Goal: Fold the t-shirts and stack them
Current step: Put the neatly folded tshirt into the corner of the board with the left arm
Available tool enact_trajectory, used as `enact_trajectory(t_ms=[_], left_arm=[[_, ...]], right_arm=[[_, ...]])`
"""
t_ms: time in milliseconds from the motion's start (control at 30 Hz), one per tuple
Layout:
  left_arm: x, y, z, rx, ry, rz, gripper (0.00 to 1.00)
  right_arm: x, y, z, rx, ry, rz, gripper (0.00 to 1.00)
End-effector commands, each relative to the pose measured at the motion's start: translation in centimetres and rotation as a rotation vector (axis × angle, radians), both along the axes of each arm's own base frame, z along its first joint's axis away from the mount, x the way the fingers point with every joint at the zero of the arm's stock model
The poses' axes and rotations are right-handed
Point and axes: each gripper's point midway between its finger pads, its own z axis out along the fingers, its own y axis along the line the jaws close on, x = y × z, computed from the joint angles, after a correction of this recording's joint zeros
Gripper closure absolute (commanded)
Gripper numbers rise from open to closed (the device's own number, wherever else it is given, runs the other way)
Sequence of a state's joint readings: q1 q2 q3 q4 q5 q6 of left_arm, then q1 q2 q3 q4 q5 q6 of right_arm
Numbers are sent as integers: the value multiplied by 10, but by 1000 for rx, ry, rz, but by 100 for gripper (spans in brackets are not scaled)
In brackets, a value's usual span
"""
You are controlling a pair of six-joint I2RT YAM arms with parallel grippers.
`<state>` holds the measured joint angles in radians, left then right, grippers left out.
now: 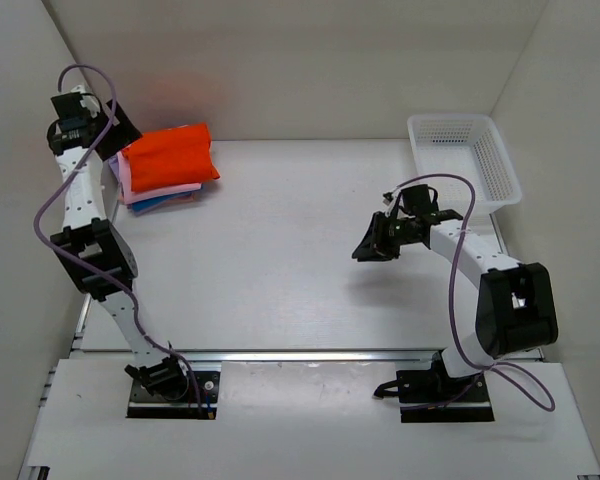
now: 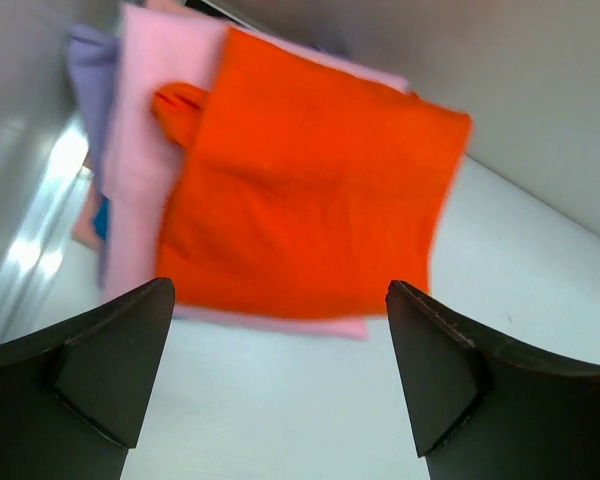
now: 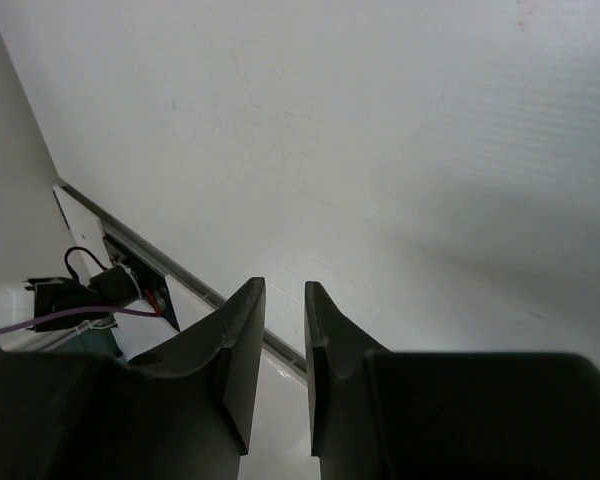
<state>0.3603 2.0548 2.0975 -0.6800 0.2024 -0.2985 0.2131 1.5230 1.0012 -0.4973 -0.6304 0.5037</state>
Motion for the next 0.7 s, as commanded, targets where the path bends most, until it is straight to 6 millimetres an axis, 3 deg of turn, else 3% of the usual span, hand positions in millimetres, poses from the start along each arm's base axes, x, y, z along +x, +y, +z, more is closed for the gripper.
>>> enact_trajectory(t_ms=[0,33,67,100,133,200,267,300,400,500,667], left_arm=[[-27,-80,49,-11,-75,-178,1],[-39,-103,40,-30,-54,-244,1],[-49,-130,47,-45,-71,-312,2],[-60,-145,21,-86,-22,-341,1],[-77,-167,8,-122,0,-383,1],[-108,-208,-5,-157,21,-475,2],[-155,-237,-26,-172,59,-541,2],[-169,-256,-30,-145,64,-580,1],[-228,-280,-45,-87,41,-627,1],[-262,-287,-51,-155,-6,-653,1],[-288,-276,-58,-128,20,-644,1]], right_arm=[[-7,-8,8,-32,-58,-6,80],[-8,-12,6,-48,-65,-22,80],[-12,-13,4,-63,-65,-19,80],[-11,-17,4,-94,-87,-21,80],[-13,-21,0,-125,-87,-18,80],[-15,-27,-1,-161,-94,-8,80],[-19,-35,-1,-184,-88,-17,80],[-20,-37,3,-196,-114,-13,80],[-28,-44,7,-203,-144,-36,80],[-33,-47,16,-224,-187,-54,80],[-40,-52,28,-248,-240,-79,80]])
